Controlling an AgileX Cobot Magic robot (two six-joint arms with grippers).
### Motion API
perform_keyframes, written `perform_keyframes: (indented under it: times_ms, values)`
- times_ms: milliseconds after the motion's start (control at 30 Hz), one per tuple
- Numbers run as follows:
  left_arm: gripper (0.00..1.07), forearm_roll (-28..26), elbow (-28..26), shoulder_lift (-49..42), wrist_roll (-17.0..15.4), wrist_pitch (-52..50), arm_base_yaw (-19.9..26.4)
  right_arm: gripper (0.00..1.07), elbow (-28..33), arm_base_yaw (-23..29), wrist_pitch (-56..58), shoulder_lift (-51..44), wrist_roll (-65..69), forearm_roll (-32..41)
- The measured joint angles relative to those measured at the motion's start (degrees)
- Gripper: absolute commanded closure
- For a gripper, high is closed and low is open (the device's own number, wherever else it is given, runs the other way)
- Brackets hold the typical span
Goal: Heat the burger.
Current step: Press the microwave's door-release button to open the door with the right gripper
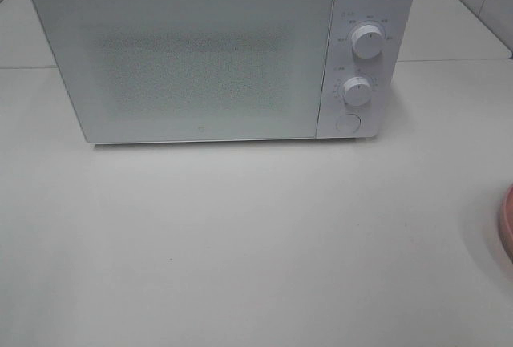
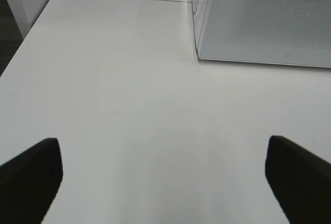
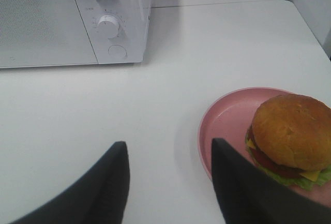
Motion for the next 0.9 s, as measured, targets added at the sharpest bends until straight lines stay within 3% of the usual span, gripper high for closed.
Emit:
perform_keyframes:
  times_ms: [467,567,600,633,700,800,900]
  values:
    - [0.06,0.0,0.0,0.0,0.0,0.0,0.0,0.62,0.0,0.0,0.0,0.0,0.0,0.0]
    - [0.06,0.0,0.0,0.0,0.0,0.0,0.0,0.52,0.0,0.0,0.0,0.0,0.0,0.0]
    - [0.06,0.0,0.0,0.0,0.0,0.0,0.0,0.39,0.0,0.0,0.0,0.0,0.0,0.0]
    - [0.06,0.0,0.0,0.0,0.0,0.0,0.0,0.39,0.0,0.0,0.0,0.0,0.0,0.0]
    - [0.06,0.0,0.0,0.0,0.0,0.0,0.0,0.22,-0.3,0.0,-0.7,0.0,0.0,0.0]
    - [0.06,0.0,0.0,0.0,0.0,0.0,0.0,0.15,-0.8,0.0,-3.3,0.2,0.0,-0.1]
    - [0.06,0.0,0.0,0.0,0.0,0.0,0.0,0.16,-1.1,0.0,-7.2,2.8,0.0,-0.2]
